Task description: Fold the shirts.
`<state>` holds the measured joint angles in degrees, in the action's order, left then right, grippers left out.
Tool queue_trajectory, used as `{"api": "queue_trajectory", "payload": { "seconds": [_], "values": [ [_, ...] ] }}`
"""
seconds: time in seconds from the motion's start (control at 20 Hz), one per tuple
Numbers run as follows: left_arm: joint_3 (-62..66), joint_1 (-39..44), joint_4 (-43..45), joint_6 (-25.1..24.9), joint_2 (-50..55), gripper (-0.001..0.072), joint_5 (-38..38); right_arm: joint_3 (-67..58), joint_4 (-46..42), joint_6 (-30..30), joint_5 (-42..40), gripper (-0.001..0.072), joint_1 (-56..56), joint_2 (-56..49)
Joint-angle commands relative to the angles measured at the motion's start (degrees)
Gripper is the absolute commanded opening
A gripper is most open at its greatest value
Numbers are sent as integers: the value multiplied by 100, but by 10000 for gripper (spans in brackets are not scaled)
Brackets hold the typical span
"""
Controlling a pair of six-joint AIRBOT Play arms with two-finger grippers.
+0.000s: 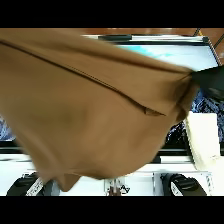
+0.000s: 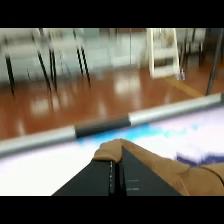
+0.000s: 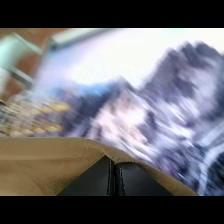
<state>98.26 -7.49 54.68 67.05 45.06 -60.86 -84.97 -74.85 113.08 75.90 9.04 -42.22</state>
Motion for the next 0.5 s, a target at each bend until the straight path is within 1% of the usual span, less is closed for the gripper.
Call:
{"api": "queue_trajectory", "payload": {
  "seconds": [0.0,0.1,0.2,0.35,0.4,0.45],
  "values": [
    [-1716,2,146,-15,184,30,-229,511,-579,-85,166,71,-2,-1062],
    [-2643,2,17,-15,496,31,28,938,-409,-31,-553,71,11,-1823],
    [-3200,2,-402,-15,925,31,247,1040,-33,-26,-1152,71,7,-2673],
    [-3333,2,-1043,-15,1652,31,297,1040,726,-22,-2251,72,7,-3541],
    [-3333,4,-1226,-15,1864,31,339,1040,964,-24,-2677,98,9,-3724],
    [-3333,31,-1370,-17,2041,31,341,1040,1137,-24,-2966,96,13,-3877]
  ]
}}
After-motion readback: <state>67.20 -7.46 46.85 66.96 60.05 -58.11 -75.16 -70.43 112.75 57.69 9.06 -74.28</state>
